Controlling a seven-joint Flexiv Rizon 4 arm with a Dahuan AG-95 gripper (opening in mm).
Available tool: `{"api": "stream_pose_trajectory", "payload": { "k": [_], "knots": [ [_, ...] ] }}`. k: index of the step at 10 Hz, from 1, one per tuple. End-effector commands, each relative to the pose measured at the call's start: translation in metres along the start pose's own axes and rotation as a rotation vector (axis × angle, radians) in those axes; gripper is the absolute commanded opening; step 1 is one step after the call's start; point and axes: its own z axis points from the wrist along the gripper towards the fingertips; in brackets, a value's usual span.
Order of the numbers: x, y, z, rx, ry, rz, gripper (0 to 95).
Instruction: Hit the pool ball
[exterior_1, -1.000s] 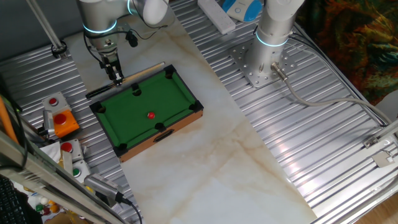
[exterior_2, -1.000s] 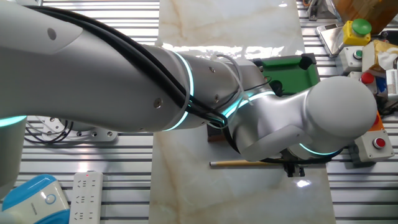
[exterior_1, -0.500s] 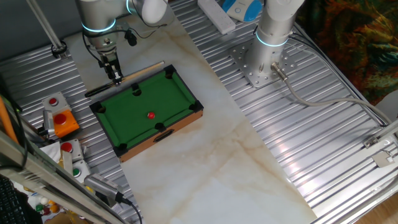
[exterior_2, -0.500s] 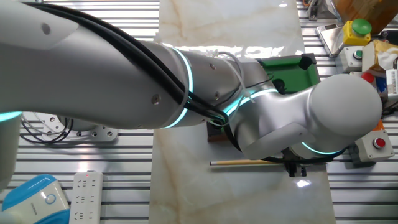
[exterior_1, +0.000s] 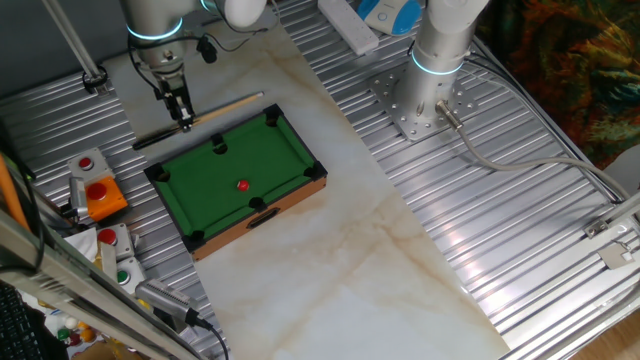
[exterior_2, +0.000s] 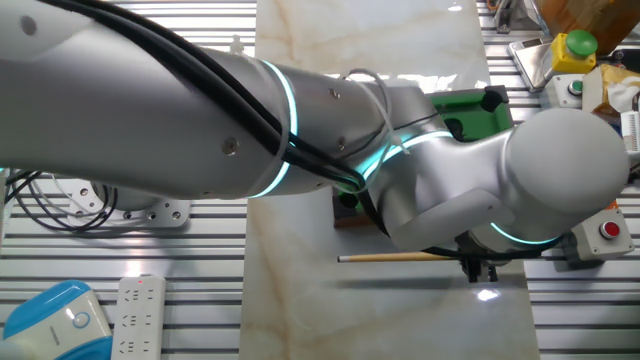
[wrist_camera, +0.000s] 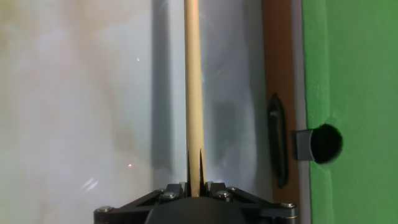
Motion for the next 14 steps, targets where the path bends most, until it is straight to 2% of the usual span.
{"api": "stream_pose_trajectory", "payload": {
  "k": [1,7,9,14],
  "knots": [
    [-0.001,-0.001,-0.012,0.000,-0.001,0.007,0.0],
    [-0.001,-0.004,-0.046,-0.009,0.001,0.034,0.0],
    [-0.001,-0.001,-0.051,-0.034,0.003,0.137,0.0],
    [0.022,-0.002,-0.062,-0.049,-0.011,0.387,0.0]
  ]
}}
